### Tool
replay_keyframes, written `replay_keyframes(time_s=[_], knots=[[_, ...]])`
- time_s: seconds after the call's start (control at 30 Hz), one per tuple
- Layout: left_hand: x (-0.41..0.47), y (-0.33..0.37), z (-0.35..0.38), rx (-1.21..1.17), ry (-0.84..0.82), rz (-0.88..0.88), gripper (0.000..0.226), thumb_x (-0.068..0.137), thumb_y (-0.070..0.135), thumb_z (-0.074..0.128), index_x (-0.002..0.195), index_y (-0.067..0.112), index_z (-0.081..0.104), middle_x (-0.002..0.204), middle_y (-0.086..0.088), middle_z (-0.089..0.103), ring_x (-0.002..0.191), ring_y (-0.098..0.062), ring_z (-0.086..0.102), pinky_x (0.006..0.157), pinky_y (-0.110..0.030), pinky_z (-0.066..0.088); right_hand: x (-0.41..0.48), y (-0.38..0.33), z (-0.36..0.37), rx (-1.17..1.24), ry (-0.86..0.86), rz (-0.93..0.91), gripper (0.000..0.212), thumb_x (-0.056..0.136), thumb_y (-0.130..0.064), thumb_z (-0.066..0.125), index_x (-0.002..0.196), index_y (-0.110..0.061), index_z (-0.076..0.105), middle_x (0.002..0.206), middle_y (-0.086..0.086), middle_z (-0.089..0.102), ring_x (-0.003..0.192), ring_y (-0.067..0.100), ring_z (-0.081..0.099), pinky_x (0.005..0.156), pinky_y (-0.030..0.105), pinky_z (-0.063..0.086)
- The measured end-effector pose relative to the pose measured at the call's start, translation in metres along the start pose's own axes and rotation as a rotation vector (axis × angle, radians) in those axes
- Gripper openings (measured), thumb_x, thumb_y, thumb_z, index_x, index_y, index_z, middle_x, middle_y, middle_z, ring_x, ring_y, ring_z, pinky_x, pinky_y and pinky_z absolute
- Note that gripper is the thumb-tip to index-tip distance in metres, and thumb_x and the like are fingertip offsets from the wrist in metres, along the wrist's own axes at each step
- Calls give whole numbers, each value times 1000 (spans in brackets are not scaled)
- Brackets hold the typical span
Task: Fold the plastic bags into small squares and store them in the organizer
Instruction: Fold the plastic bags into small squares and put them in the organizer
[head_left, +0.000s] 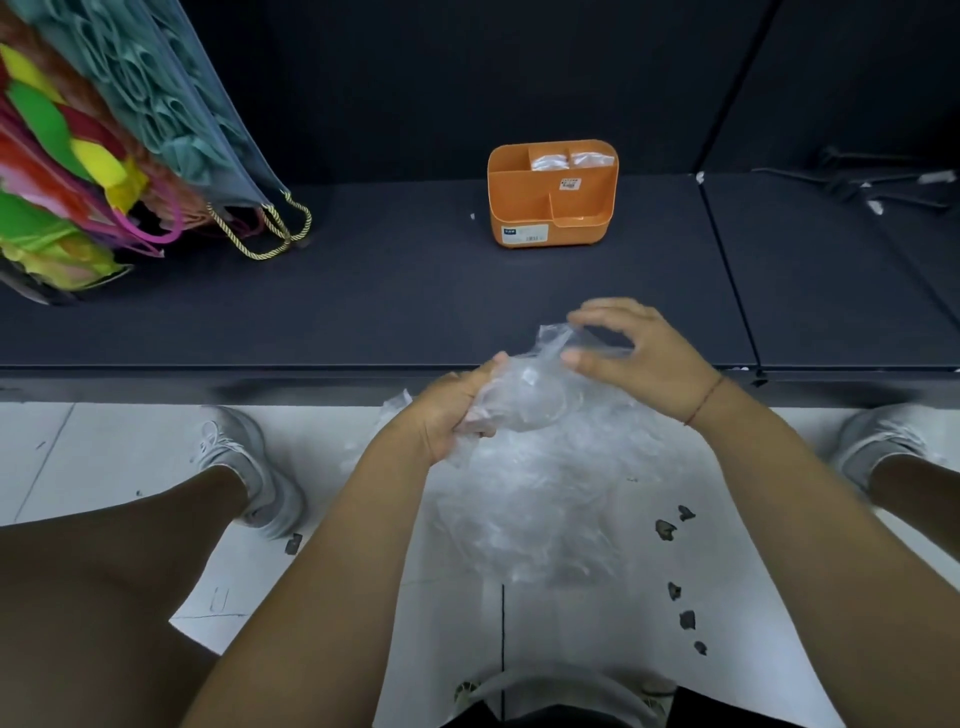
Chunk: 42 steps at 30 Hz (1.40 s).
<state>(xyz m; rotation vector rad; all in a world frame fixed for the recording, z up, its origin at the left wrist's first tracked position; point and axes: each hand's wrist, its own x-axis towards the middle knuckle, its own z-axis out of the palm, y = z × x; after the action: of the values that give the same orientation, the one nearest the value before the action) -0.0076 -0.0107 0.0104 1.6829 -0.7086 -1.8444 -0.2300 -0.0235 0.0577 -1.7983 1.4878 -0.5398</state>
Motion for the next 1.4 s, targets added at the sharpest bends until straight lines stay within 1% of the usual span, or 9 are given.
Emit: replay_keyframes(time_s=[0.13, 0.3, 0.53, 0.7, 0.8, 0.93, 1.07, 1.2, 1.4], knots=[[-3, 1, 2, 84, 0, -17, 80, 65, 71, 74, 122, 16, 62, 132, -6, 60, 88, -20, 69, 69, -28, 55, -3, 6, 11, 158, 62, 74, 17, 87, -26, 70, 72, -20, 65, 89, -3, 68, 92, 8, 61, 102, 36, 41], [1, -1, -7, -14, 10, -27, 40, 86, 50, 68, 94, 10, 71, 84, -4, 74, 77, -18, 71, 77, -31, 58, -5, 12, 5, 367, 257, 127, 32, 96, -26, 59, 72, -4, 65, 66, 13, 61, 66, 15, 54, 73, 30, 47], [11, -2, -18, 116, 531, 187, 41, 94, 46, 59, 75, 11, 52, 71, -1, 56, 66, -17, 55, 74, -28, 46, -2, 11, 14, 559, 320, 249, 33, 97, -30, 57, 67, -20, 65, 49, -5, 42, 49, 8, 39, 68, 26, 45], [5, 3, -2, -254, 4, 123, 85, 71, 80, 50, 129, 18, 61, 123, -3, 68, 116, -21, 62, 107, -48, 44, -1, 5, 12, 1083, 356, 502, 24, 96, -31, 57, 78, -18, 65, 60, -4, 61, 58, 9, 56, 66, 21, 54], [-4, -6, 19, -321, -288, 98, 76, 80, 64, 56, 140, 17, 52, 134, -8, 62, 125, -26, 58, 108, -49, 43, -4, 2, 18, 1318, 218, 680, 21, 96, -31, 57, 91, -13, 68, 69, 1, 70, 63, 13, 67, 64, 27, 57], [-6, 1, 39, -309, -139, 142, 44, 90, 35, 67, 125, 8, 63, 119, -7, 70, 103, -20, 70, 90, -34, 54, 0, 14, 27, 656, 285, 762, 22, 98, -28, 55, 83, -12, 56, 82, 5, 58, 76, 19, 57, 70, 19, 49], [2, 4, 38, -149, 168, 171, 31, 88, 44, 70, 104, 17, 68, 110, -2, 72, 102, -21, 69, 98, -35, 52, -1, 7, 26, 219, 646, 160, 28, 90, -34, 62, 115, -21, 57, 116, -2, 45, 104, 15, 52, 93, 25, 38], [-3, 8, 38, -116, 171, 207, 65, 80, 70, 62, 117, 16, 66, 113, -4, 72, 107, -23, 67, 102, -41, 50, 3, -22, 20, -96, -37, -128, 61, 79, -43, 74, 135, -32, 50, 130, -8, 43, 122, 10, 39, 106, 29, 29], [-3, 13, 30, -116, 248, 158, 72, 80, 76, 51, 116, 14, 64, 108, -1, 68, 96, -18, 62, 100, -38, 49, -3, -3, 35, 296, 116, 56, 17, 87, -17, 70, 80, -3, 63, 67, 14, 53, 62, 9, 43, 61, 23, 39]])
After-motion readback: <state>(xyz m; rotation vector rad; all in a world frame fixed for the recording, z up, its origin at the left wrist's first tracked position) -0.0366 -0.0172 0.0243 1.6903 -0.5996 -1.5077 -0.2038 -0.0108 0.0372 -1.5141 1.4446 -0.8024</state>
